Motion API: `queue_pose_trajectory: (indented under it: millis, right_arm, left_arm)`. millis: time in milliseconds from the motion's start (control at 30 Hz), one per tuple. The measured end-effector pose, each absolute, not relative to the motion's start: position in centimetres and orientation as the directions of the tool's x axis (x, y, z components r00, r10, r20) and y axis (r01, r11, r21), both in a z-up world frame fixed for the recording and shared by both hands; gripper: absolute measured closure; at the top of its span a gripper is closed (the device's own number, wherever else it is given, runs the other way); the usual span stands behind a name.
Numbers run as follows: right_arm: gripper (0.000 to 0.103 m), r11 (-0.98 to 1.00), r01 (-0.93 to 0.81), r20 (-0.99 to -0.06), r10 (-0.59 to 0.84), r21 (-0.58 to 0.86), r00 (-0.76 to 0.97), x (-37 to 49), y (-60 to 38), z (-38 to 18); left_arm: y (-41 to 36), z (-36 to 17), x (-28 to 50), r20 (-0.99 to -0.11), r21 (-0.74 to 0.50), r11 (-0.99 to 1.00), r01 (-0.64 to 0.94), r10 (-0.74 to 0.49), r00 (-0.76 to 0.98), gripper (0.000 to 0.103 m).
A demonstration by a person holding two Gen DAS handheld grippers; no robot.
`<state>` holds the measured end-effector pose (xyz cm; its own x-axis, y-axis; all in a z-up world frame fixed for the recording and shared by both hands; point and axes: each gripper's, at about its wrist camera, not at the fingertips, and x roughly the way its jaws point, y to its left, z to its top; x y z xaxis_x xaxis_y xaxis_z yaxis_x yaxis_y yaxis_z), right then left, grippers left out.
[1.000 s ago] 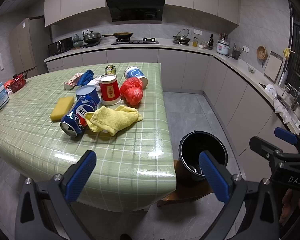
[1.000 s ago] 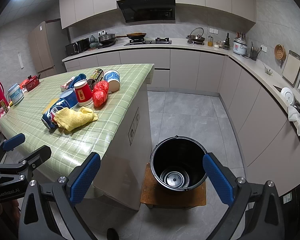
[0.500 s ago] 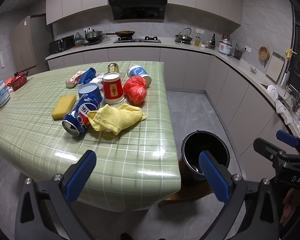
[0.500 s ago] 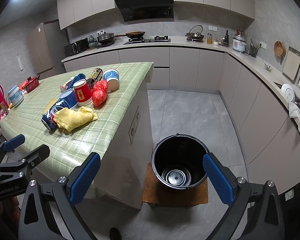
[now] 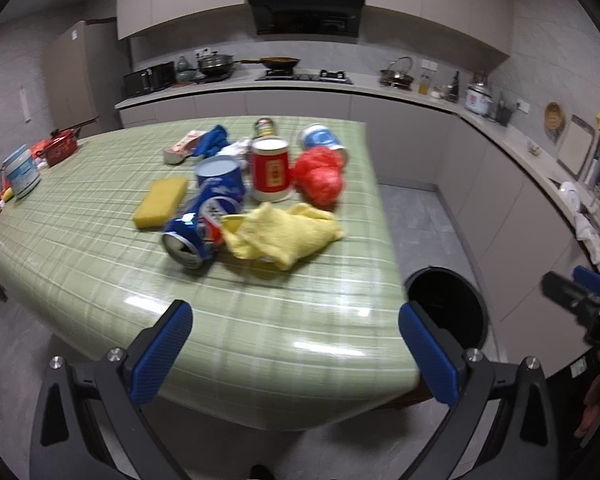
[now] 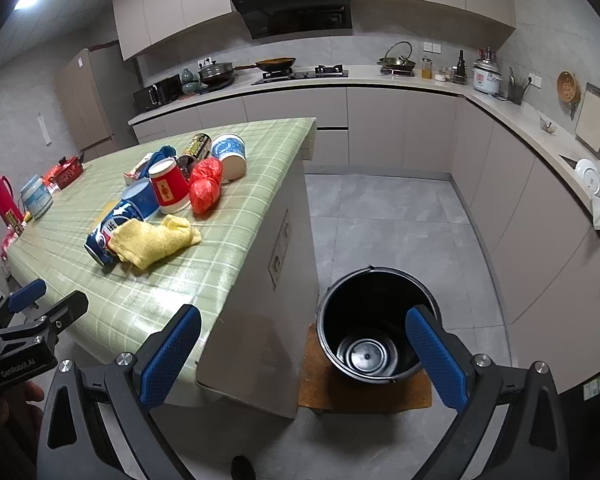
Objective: Collect trash
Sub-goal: 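Grasp the yellow sponge with the left tool while the right tool grasps the red plastic bag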
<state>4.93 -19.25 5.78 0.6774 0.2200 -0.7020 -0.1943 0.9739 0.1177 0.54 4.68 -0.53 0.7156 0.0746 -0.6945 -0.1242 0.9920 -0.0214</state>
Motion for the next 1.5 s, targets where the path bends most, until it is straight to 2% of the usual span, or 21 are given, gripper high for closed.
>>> queue_pose_trajectory:
  millis: [467, 533, 667, 767, 833, 1067, 1300, 1367, 1433, 1500]
  right_arm:
    - [0.002, 0.947, -0.285, -0.694, 0.304, 0.146, 0.652, 11.6, -11.1, 5.2]
    - [0.009, 0.944, -0.296, -0.698, 0.31, 0.145, 0.646, 13.3, -9.3, 5.0]
    - [0.017, 0.937, -0.312, -0.708, 0.326, 0.156, 0.627, 16.5, -6.2, 4.5]
    - [0.024, 0.933, -0.318, -0.723, 0.334, 0.166, 0.605, 19.6, -3.7, 3.4]
    - [0.027, 0.933, -0.318, -0.734, 0.334, 0.168, 0.592, 21.4, -2.3, 2.5]
    - [0.028, 0.939, -0.303, -0.78, 0.31, 0.162, 0.544, 26.7, 0.7, -0.9]
    - [0.038, 0.94, -0.291, -0.808, 0.308, 0.178, 0.503, 29.7, 1.9, -3.2]
    - [0.043, 0.938, -0.293, -0.809, 0.316, 0.186, 0.496, 30.1, 2.3, -3.5]
    - [0.056, 0.932, -0.305, -0.811, 0.327, 0.194, 0.484, 30.3, 2.7, -3.8]
    - [0.063, 0.93, -0.312, -0.811, 0.331, 0.194, 0.482, 30.3, 3.0, -3.9]
  left_arm:
    - [17.8, -2.0, 6.2, -0.718, -0.027, 0.96, -0.279, 0.175, 0.674, 0.002]
    - [19.7, -2.2, 7.7, -0.722, -0.034, 0.959, -0.282, 0.172, 0.671, 0.007]
    - [22.7, -3.2, 10.7, -0.742, -0.047, 0.96, -0.276, 0.152, 0.653, 0.021]
    - [24.1, -4.2, 13.1, -0.76, -0.052, 0.964, -0.259, 0.13, 0.636, 0.026]
    - [24.8, -5.2, 14.8, -0.777, -0.054, 0.969, -0.241, 0.11, 0.619, 0.027]
    - [25.7, -8.9, 19.1, -0.833, -0.082, 0.978, -0.192, 0.038, 0.551, 0.036]
    - [26.2, -8.9, 20.7, -0.83, -0.077, 0.983, -0.165, 0.028, 0.556, 0.036]
    - [26.7, -8.9, 21.2, -0.828, -0.08, 0.984, -0.162, 0.025, 0.56, 0.037]
    - [26.7, -8.9, 21.2, -0.824, -0.066, 0.986, -0.154, 0.033, 0.566, 0.04]
    - [26.6, -8.9, 21.3, -0.819, -0.056, 0.988, -0.145, 0.038, 0.572, 0.044]
